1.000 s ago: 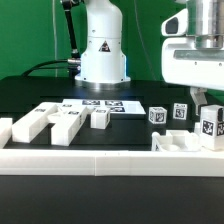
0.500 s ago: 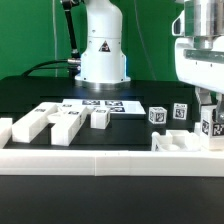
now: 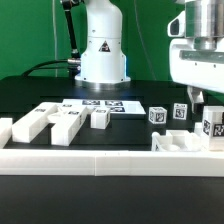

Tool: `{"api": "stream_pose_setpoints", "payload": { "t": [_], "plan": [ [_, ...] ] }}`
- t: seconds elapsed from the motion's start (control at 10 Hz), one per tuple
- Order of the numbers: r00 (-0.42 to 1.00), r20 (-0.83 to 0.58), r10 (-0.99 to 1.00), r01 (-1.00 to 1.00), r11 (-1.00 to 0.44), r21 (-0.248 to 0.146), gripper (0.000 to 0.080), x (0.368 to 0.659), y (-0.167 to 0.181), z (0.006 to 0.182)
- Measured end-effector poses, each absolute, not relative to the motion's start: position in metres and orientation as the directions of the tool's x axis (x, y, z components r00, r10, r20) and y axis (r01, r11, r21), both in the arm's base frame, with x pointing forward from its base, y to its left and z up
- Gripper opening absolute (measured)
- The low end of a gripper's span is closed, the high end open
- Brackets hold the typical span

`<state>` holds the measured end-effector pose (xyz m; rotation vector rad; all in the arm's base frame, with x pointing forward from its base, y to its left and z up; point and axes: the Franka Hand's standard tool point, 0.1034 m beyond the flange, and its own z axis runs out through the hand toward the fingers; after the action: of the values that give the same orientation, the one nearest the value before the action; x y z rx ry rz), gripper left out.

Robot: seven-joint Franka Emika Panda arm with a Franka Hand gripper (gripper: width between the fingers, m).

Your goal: Assemble chair

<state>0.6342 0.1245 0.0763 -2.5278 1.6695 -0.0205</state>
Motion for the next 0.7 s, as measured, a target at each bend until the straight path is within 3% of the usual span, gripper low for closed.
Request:
{"api": "stream_pose_setpoints", "payload": {
  "t": [0.1, 0.7],
  "plan": [
    [0.495, -0.040, -0.868, -0.866, -0.488, -0.106, 0.0643, 0.6338, 0.1266, 0.0763],
    [0.906, 0.033, -0.422, -0.416, -0.903, -0.105, 0.0649, 0.6395, 0.1305, 0.0827]
  ]
}}
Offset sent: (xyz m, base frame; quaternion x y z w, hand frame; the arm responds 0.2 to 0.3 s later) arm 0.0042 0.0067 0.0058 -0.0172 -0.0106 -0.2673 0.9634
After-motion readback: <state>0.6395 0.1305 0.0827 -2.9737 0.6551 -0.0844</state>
